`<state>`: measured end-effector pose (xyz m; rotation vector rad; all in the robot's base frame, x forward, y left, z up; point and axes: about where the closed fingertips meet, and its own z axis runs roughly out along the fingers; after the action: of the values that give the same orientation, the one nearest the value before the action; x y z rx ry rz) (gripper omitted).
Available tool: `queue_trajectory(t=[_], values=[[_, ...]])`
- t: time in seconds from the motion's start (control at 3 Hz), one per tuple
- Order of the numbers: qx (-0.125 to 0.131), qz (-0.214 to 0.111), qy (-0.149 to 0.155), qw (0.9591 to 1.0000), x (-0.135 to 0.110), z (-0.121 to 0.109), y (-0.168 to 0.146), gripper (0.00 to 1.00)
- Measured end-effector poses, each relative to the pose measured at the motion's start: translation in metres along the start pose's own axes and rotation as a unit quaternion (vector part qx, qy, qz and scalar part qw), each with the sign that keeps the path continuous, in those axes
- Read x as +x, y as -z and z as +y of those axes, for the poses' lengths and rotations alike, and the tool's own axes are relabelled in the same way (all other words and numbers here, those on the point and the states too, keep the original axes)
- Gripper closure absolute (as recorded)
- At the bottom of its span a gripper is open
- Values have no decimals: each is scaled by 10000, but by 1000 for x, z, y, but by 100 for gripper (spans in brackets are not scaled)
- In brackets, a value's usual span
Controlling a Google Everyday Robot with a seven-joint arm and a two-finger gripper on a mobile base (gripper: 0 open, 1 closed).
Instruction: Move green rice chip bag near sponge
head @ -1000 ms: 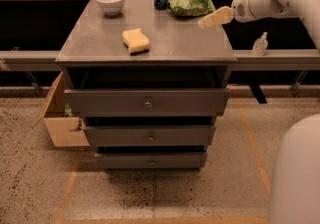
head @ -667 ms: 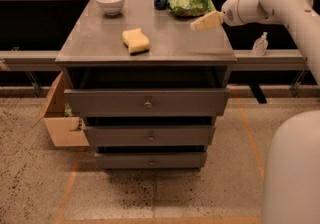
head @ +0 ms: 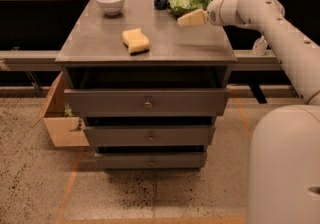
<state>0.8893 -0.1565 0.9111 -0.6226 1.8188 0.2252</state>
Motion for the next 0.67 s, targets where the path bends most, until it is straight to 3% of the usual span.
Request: queue_trajectory(t=[0.67], values=[[476, -399, -16, 9981, -12, -8, -55, 0]])
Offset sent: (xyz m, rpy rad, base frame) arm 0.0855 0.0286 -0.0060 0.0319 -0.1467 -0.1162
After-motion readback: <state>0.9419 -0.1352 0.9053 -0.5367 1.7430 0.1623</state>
